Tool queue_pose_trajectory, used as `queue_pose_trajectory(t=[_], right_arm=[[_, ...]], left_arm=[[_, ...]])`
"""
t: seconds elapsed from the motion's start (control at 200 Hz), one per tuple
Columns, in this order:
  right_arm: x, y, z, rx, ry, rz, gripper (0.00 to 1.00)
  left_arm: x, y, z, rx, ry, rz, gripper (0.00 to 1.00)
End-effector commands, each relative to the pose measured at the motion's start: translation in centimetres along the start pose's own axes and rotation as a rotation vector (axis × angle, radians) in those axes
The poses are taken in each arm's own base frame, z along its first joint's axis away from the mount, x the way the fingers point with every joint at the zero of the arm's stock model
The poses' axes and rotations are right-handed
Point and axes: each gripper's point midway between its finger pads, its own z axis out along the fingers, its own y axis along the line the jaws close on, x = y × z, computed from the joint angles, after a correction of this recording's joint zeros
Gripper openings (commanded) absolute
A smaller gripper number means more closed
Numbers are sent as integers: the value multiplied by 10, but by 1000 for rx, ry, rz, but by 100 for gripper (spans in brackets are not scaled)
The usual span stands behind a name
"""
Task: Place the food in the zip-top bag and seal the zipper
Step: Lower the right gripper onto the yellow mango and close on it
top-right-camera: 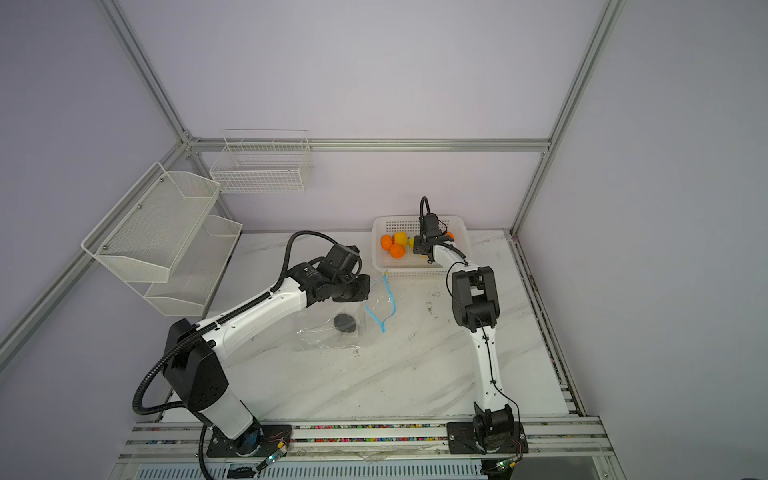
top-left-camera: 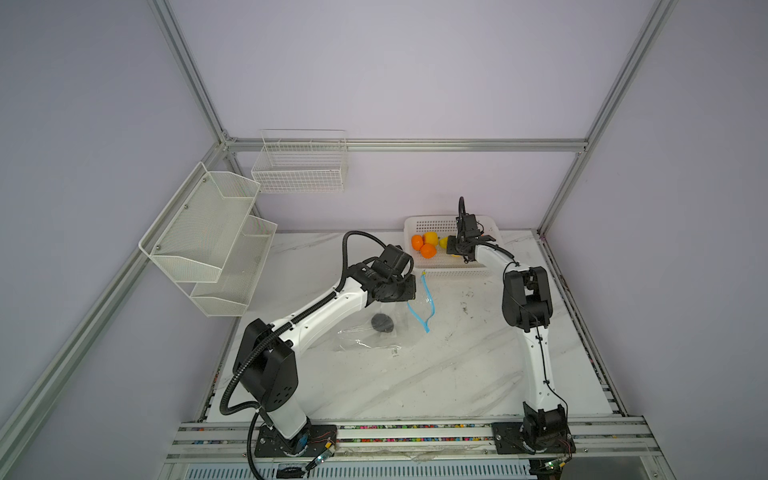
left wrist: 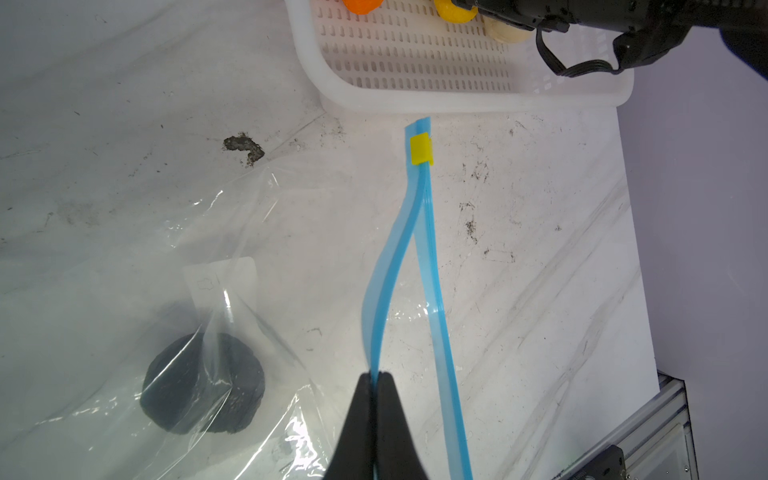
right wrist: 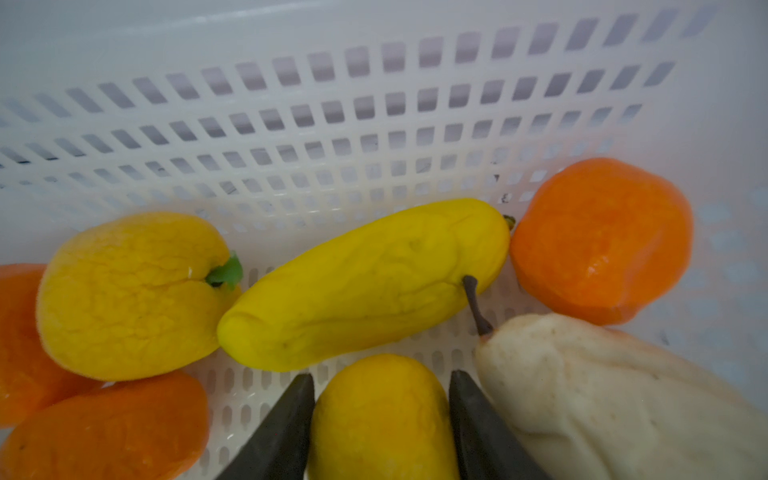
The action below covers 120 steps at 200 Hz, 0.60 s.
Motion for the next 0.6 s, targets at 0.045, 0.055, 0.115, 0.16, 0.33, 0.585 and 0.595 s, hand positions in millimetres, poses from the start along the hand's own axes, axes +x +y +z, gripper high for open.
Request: queue_pose_trajectory(t=[0.045, 0.055, 0.115, 0.16, 0.33, 0.585, 0.595], right_arm=[[-8, -2, -8, 2, -9, -3, 52], [-9, -2, -8, 2, -10, -4, 52], [-12, -2, -12, 2, -17, -5, 52], [-14, -3, -15, 3, -23, -5, 52], [-23, -2, -27, -2, -43, -8, 52], [-37, 0, -51, -21, -80, -2, 52], [-37, 0, -52, -22, -81, -1, 52]], left_arm=[[-18, -15, -12, 45, -44, 25, 0], [-17, -15, -11, 45, -43, 25, 0], [-17, -15, -12, 45, -44, 25, 0], [-17, -15, -11, 43, -42, 24, 0], [-17, -15, -15, 46, -47, 24, 0], [-16, -13, -16, 44, -48, 18, 0], [-16, -13, -16, 44, -48, 17, 0]])
